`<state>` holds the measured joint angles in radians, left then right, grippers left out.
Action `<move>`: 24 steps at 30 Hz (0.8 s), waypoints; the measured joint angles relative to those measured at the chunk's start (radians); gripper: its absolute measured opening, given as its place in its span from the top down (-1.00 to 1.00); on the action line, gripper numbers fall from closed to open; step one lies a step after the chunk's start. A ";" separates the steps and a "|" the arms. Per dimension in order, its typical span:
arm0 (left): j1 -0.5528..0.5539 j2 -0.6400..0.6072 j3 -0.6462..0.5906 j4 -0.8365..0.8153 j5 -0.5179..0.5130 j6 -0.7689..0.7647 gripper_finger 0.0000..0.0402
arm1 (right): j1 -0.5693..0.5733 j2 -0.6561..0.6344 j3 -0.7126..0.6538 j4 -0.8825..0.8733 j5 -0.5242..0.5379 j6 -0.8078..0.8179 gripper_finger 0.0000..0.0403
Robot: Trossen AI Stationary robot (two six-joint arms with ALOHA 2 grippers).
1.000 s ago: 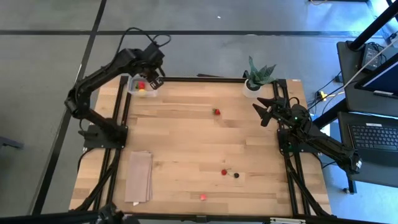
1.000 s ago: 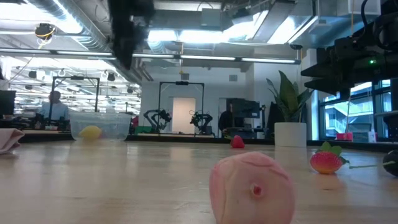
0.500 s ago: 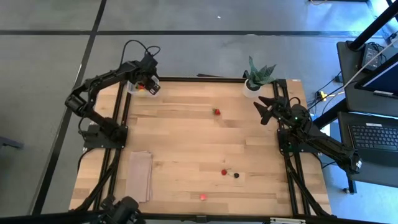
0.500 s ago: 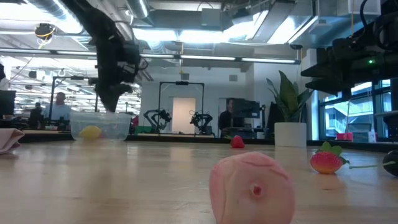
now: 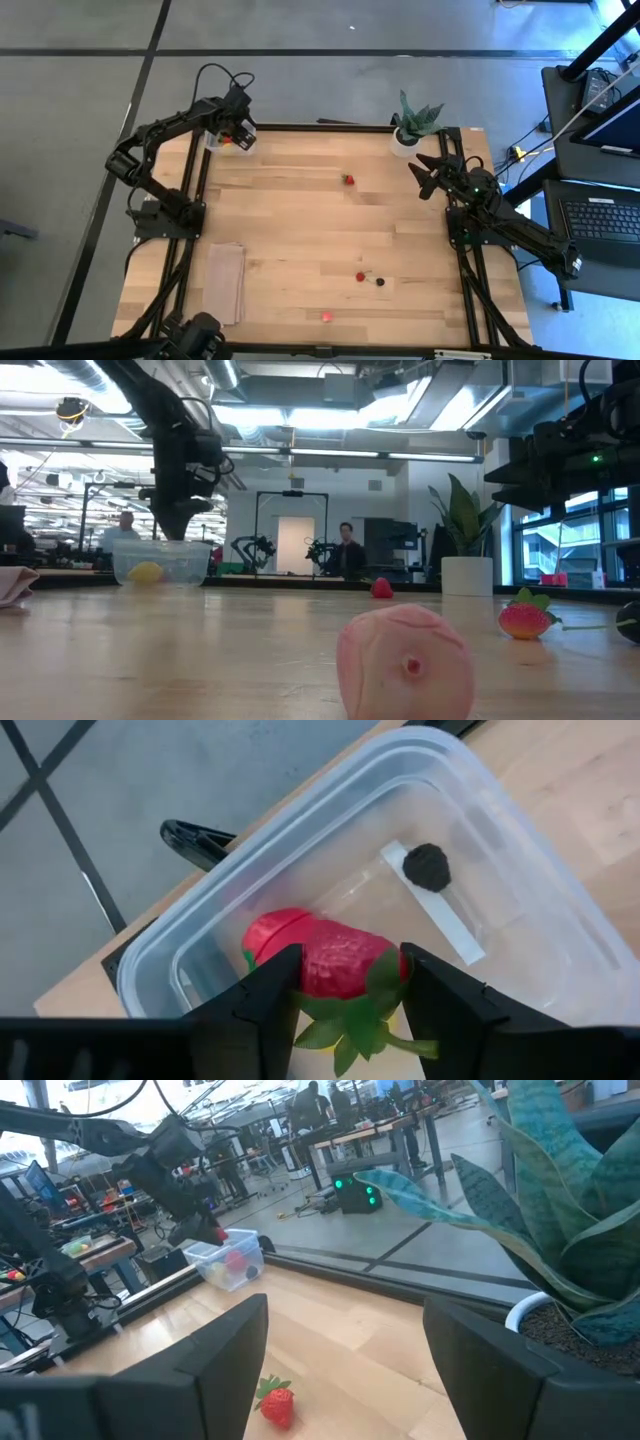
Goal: Pick and placing Produce into tupperware
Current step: Put the red strawberry into the transparent container, then put the pink peach into the transparent container
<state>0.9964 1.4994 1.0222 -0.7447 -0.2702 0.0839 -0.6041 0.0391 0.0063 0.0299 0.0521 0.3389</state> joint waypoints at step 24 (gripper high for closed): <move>-0.003 0.000 0.000 -0.001 0.000 -0.023 0.00 | 0.000 0.000 0.000 0.000 0.000 0.001 -0.34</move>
<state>0.9936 1.4994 1.0225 -0.7454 -0.2703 0.0611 -0.6041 0.0391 0.0063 0.0299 0.0521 0.3397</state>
